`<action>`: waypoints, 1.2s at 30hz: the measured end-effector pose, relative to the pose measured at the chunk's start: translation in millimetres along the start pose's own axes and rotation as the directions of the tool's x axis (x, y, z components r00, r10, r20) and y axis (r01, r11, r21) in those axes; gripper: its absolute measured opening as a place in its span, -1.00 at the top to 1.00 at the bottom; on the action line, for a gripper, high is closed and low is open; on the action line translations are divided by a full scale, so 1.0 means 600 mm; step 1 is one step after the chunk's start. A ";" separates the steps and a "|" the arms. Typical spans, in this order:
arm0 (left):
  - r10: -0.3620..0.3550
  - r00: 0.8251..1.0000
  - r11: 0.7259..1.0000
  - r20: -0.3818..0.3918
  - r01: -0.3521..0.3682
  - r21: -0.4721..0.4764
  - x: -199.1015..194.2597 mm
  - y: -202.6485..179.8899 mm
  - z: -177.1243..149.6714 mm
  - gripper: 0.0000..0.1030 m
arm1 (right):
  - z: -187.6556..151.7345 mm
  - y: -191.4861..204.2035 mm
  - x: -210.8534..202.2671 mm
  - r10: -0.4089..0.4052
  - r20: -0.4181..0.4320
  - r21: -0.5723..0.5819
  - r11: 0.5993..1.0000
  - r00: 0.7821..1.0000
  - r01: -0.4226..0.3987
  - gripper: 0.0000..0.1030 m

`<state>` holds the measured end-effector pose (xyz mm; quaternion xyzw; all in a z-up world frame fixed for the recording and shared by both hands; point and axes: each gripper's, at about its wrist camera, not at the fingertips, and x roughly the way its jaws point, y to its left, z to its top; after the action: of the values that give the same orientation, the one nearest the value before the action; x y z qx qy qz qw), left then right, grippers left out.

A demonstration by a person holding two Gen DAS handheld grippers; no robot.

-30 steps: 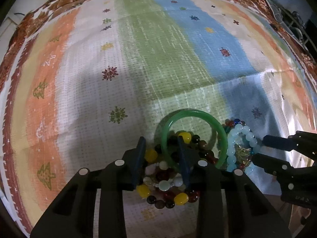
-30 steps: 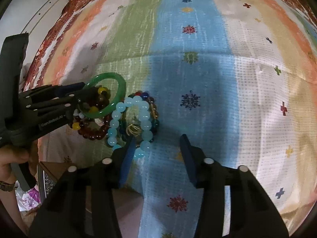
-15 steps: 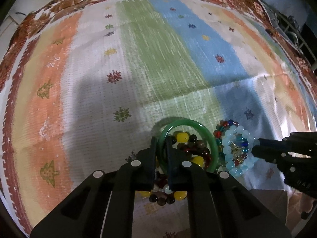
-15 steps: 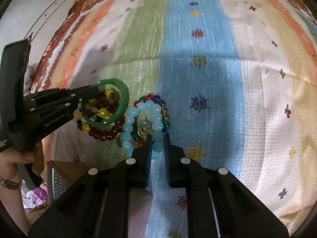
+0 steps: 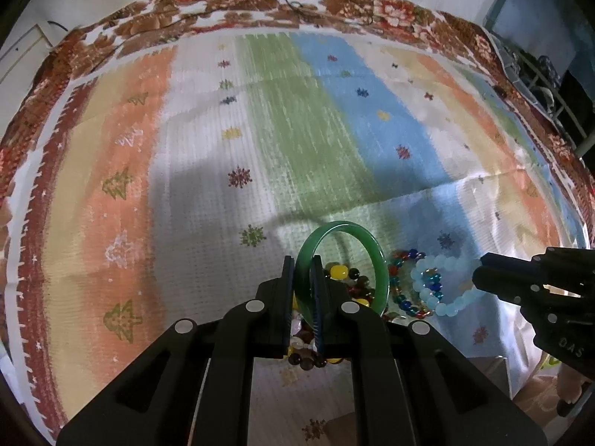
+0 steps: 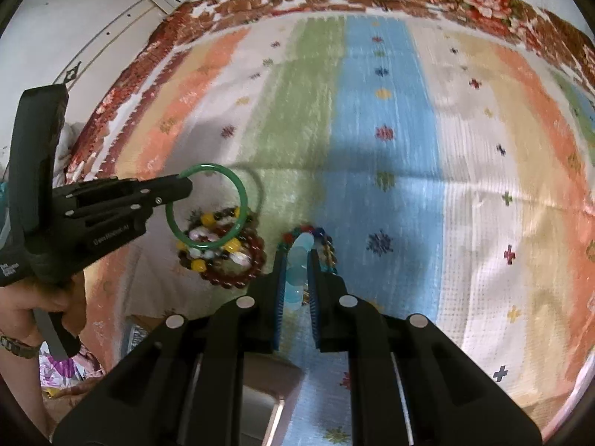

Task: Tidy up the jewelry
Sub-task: 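Lift both held bracelets and carry them over the silver tin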

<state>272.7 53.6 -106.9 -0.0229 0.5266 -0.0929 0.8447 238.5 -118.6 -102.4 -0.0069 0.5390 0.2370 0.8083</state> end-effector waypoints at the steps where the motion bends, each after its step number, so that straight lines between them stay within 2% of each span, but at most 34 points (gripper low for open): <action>1: -0.005 1.000 1.000 0.011 0.005 -0.004 -0.008 0.000 0.001 0.84 | 0.002 0.006 -0.005 0.002 0.009 -0.005 1.000 1.000 -0.002 0.75; 8: 0.012 0.999 1.000 0.053 -0.011 -0.017 -0.042 0.001 -0.004 0.84 | 0.015 0.038 -0.035 -0.005 0.065 -0.031 1.000 0.998 0.007 0.75; 11: 0.009 0.998 1.000 0.059 -0.008 -0.017 -0.053 0.000 -0.013 0.84 | 0.014 0.045 -0.045 -0.007 0.079 -0.035 0.999 0.997 0.010 0.75; 14: 0.017 0.997 1.000 0.073 -0.015 -0.026 -0.068 0.001 -0.022 0.84 | 0.011 0.053 -0.052 -0.040 0.093 -0.059 0.997 0.995 0.045 0.75; 18: 0.034 0.994 0.999 0.099 -0.030 -0.039 -0.092 0.003 -0.033 0.84 | 0.004 0.053 -0.061 -0.035 0.101 -0.054 0.998 0.994 0.041 0.75; 32: 0.069 0.982 0.997 0.174 -0.061 -0.049 -0.161 -0.022 -0.081 0.84 | -0.042 0.078 -0.128 -0.046 0.164 -0.082 0.995 0.985 0.060 0.75; 36: 0.060 0.977 0.997 0.202 -0.050 -0.057 -0.189 -0.030 -0.101 0.84 | -0.062 0.096 -0.143 -0.046 0.175 -0.109 0.992 0.984 0.065 0.75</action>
<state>168.0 60.3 -31.1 -0.0395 0.4400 -0.0531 0.8956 157.3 -109.7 -29.1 -0.0477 0.4523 0.2445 0.8564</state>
